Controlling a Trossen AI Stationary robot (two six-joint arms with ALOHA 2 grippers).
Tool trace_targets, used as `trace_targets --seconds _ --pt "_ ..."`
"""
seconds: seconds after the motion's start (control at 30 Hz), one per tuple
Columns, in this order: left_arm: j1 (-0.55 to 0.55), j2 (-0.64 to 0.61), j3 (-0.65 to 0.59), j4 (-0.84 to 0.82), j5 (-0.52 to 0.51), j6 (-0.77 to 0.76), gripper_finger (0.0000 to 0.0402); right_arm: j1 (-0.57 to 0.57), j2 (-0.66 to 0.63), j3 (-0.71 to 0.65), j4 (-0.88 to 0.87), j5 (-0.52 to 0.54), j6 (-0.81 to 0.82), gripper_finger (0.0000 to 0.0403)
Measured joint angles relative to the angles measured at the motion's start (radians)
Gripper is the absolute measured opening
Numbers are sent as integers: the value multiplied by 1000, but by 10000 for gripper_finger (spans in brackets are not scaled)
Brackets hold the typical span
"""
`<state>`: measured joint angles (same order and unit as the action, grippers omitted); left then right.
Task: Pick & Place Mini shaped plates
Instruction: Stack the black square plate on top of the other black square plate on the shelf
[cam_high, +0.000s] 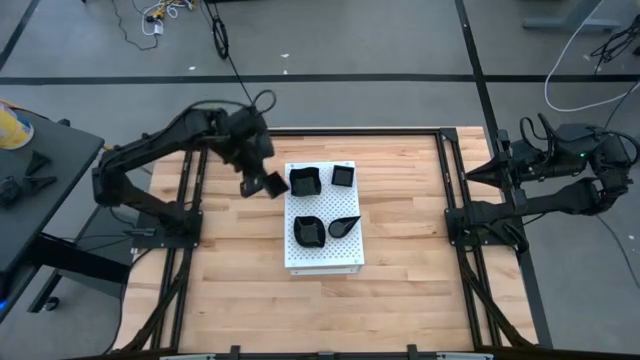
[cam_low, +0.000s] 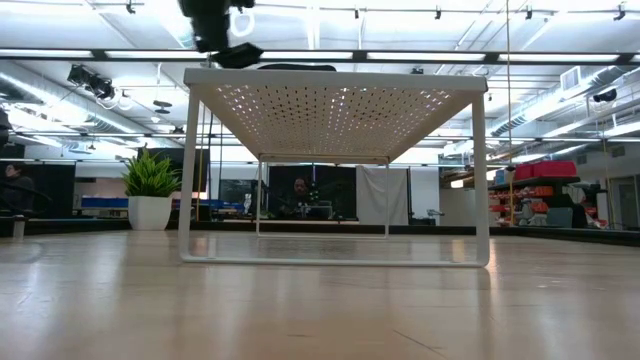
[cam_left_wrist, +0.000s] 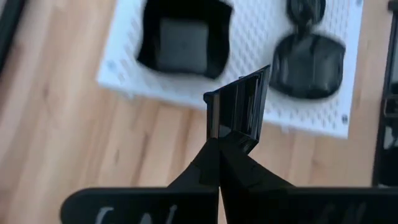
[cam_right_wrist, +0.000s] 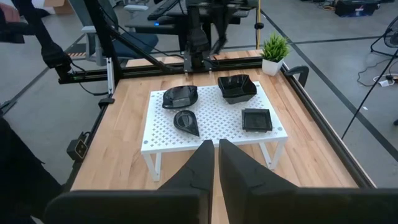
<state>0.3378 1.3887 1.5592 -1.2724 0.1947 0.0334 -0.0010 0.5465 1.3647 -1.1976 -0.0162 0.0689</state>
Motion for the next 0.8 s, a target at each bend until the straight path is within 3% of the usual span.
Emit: trace_targets --seconds 0.47,0.8 --pt "107 272 336 14 5 181 0 0 0 0 0 0 0 29" --pt "125 456 564 21 102 258 0 0 0 0 0 0 0 29"
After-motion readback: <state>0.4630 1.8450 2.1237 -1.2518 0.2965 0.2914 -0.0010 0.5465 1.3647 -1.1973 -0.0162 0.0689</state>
